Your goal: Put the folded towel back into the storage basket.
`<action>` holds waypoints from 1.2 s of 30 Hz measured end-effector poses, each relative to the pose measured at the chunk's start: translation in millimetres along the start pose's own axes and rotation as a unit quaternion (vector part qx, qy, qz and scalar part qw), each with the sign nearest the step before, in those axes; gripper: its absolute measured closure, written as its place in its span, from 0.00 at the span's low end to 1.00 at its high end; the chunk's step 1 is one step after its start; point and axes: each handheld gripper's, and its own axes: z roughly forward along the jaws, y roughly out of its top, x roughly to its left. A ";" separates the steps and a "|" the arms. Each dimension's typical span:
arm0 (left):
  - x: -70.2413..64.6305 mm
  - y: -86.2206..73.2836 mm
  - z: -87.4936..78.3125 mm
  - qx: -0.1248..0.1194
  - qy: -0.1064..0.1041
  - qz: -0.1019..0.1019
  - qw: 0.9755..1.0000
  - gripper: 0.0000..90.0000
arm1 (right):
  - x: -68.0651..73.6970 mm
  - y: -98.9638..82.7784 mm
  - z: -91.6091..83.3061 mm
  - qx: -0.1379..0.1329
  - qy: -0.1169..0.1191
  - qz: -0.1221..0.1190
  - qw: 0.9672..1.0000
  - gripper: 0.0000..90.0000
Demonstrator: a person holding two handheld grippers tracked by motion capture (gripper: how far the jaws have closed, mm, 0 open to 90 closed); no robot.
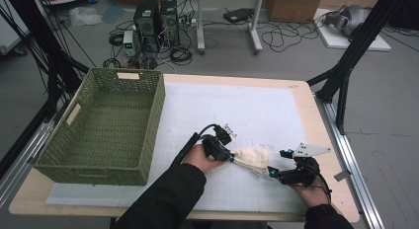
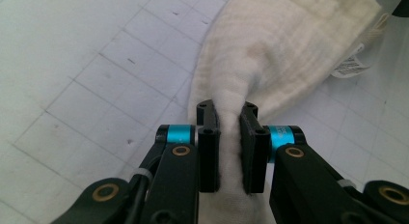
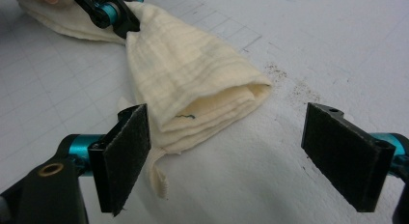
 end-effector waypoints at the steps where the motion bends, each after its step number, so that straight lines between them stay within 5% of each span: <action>1: 0.2 -0.2 -0.4 0.001 -0.001 -0.003 1.000 0.89 | 0.1 0.1 -0.1 0.000 0.000 0.000 1.000 0.19; 9: 2.5 -2.2 -9.5 0.007 -0.009 -0.018 1.000 0.89 | 0.0 -0.1 -0.5 -0.003 0.002 -0.001 1.000 0.19; 14: 6.5 -7.6 -17.2 -0.009 -0.022 -0.048 0.999 0.89 | 0.1 0.0 -0.7 -0.004 0.002 0.002 1.000 0.19; 21: 11.7 -11.1 -27.1 -0.022 -0.022 -0.064 0.997 0.89 | 0.9 0.7 -0.3 -0.005 0.003 0.000 1.000 0.19; 29: 19.1 -15.7 -38.7 -0.048 -0.037 -0.097 0.993 0.89 | 1.0 1.1 0.5 -0.005 0.003 0.003 1.000 0.19; 36: 23.7 -16.8 -51.9 -0.078 -0.050 -0.128 0.987 0.89 | 1.7 1.8 1.0 -0.005 0.005 0.003 1.000 0.19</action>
